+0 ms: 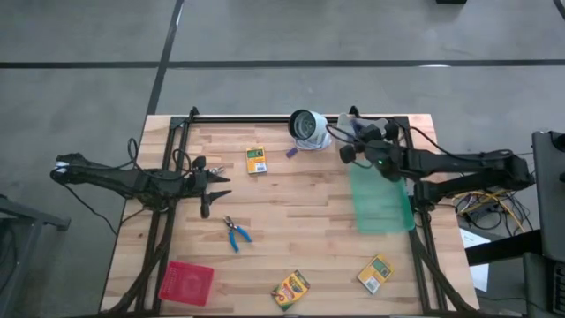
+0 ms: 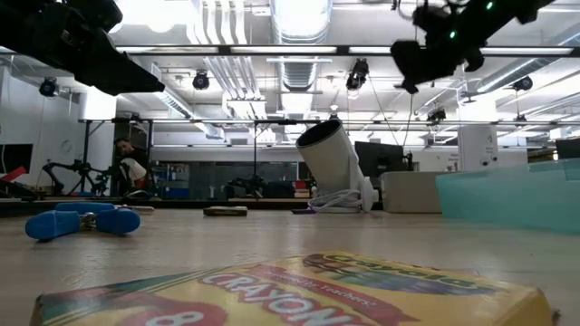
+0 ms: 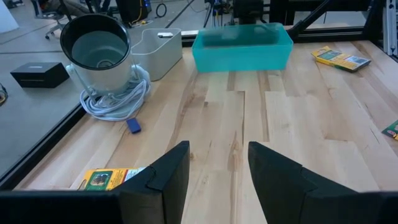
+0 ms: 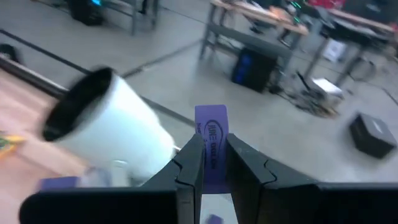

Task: Pick & Place School Supplies
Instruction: Put the blue eraser into the gray bin

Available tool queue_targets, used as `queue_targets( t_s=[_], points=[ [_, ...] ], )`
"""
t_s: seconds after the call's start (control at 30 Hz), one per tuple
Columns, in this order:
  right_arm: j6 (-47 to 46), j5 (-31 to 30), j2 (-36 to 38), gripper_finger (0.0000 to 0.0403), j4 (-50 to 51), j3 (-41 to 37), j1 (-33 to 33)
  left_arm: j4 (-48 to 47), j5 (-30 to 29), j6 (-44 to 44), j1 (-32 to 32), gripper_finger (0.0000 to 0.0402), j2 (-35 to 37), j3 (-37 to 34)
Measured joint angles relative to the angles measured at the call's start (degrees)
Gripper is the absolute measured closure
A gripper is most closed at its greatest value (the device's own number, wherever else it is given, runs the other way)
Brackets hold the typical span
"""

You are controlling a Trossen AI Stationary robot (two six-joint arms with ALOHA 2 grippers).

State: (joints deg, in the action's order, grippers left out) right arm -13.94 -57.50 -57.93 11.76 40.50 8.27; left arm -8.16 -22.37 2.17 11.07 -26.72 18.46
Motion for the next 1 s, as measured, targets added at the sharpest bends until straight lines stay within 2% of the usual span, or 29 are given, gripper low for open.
queue_targets(
  t_s=[0.17,0.37,0.53,0.67,0.8,1.0],
  points=[
    [-4.83,3.11,-3.16,0.0353,1.94,-0.26,7.18,0.02,0.0,0.0,0.0,0.0232,0.0,0.0],
    [-9.8,14.46,-6.53,0.0353,1.82,-0.44,15.71,0.0,0.0,0.01,0.0,0.0232,0.01,0.0],
    [-12.7,17.64,-8.09,0.0353,1.8,-0.45,21.56,0.01,-0.01,0.01,0.01,0.0232,0.01,0.0],
    [-13.45,21.43,-8.61,0.0353,1.87,-0.45,24.63,0.0,0.0,0.02,0.0,0.0232,0.02,0.0],
    [-18.15,27.31,-9.81,0.0353,4.41,-0.45,26.59,0.02,0.0,0.02,0.01,0.0232,0.0,0.0],
    [-19.97,27.56,-14.04,0.0353,6.06,-0.45,27.59,0.0,0.0,0.94,0.0,0.0232,0.0,0.0]
  ],
)
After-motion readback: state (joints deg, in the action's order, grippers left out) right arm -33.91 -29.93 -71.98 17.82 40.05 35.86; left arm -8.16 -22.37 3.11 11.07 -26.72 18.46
